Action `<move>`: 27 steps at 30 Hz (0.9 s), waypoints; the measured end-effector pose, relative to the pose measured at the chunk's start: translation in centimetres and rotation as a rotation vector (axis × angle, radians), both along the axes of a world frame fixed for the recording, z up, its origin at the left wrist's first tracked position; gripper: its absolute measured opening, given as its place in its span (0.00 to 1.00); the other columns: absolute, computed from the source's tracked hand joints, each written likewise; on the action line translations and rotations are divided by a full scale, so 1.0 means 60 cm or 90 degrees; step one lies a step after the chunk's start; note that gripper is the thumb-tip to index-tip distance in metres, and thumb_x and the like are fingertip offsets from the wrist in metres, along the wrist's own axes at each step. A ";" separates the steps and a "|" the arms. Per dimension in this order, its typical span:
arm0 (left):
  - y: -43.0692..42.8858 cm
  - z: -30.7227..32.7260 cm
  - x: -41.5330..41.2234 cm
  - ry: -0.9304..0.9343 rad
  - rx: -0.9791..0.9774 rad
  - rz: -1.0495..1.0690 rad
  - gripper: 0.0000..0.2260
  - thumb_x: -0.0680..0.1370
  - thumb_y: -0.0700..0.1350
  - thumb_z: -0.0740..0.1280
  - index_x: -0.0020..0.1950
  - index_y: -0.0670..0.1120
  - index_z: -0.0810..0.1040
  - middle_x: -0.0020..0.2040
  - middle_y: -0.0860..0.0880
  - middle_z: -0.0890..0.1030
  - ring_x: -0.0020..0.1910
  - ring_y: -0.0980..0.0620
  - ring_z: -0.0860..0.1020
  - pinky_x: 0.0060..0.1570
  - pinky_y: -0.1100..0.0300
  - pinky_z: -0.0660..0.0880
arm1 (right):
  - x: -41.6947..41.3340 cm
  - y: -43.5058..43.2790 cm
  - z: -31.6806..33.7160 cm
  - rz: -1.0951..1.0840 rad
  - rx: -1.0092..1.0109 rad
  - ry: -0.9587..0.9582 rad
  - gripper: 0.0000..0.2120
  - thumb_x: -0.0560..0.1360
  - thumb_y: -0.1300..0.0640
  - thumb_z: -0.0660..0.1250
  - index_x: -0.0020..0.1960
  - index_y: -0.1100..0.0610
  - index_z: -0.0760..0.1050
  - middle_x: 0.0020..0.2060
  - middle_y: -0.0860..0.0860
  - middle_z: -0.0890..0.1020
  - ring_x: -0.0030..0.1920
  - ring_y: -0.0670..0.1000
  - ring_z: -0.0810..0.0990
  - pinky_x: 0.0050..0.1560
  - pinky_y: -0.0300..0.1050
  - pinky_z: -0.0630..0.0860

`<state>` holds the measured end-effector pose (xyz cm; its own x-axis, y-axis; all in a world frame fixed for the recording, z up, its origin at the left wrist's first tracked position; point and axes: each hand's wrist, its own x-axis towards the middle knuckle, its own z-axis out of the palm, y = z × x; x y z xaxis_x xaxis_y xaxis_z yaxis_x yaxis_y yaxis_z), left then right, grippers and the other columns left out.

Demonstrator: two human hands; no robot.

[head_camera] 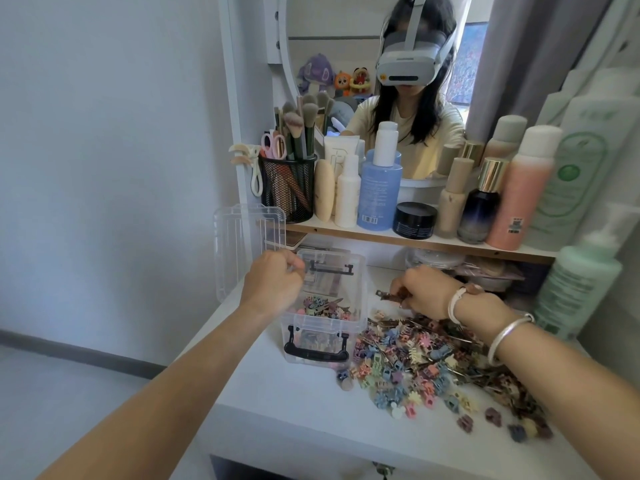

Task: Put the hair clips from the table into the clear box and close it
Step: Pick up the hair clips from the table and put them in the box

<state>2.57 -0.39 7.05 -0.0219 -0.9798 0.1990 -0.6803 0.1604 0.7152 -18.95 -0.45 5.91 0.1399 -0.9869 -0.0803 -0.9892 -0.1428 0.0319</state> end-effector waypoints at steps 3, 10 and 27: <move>0.001 0.000 0.000 -0.001 0.001 0.001 0.10 0.77 0.37 0.60 0.54 0.41 0.79 0.61 0.44 0.77 0.60 0.45 0.74 0.58 0.57 0.68 | 0.003 0.012 0.043 0.019 -0.066 -0.089 0.10 0.74 0.60 0.65 0.55 0.57 0.79 0.53 0.55 0.82 0.55 0.54 0.79 0.57 0.42 0.72; 0.006 0.001 0.000 -0.010 0.003 0.007 0.10 0.77 0.37 0.60 0.54 0.41 0.79 0.60 0.43 0.78 0.58 0.44 0.75 0.57 0.57 0.69 | 0.098 0.055 0.119 0.196 -0.207 -0.284 0.10 0.73 0.61 0.68 0.54 0.57 0.79 0.43 0.50 0.81 0.46 0.47 0.77 0.46 0.27 0.69; 0.014 0.004 0.012 -0.036 0.015 0.003 0.11 0.77 0.36 0.60 0.56 0.42 0.78 0.64 0.45 0.76 0.64 0.46 0.72 0.63 0.57 0.67 | 0.041 0.035 0.030 0.024 0.076 -0.061 0.17 0.76 0.55 0.62 0.65 0.54 0.69 0.63 0.53 0.75 0.61 0.52 0.75 0.60 0.41 0.69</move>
<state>3.32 0.44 7.29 -0.0273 -0.9843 0.1746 -0.7209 0.1404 0.6787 -16.46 1.64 7.73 0.1895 -0.9651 -0.1807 -0.9808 -0.1772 -0.0819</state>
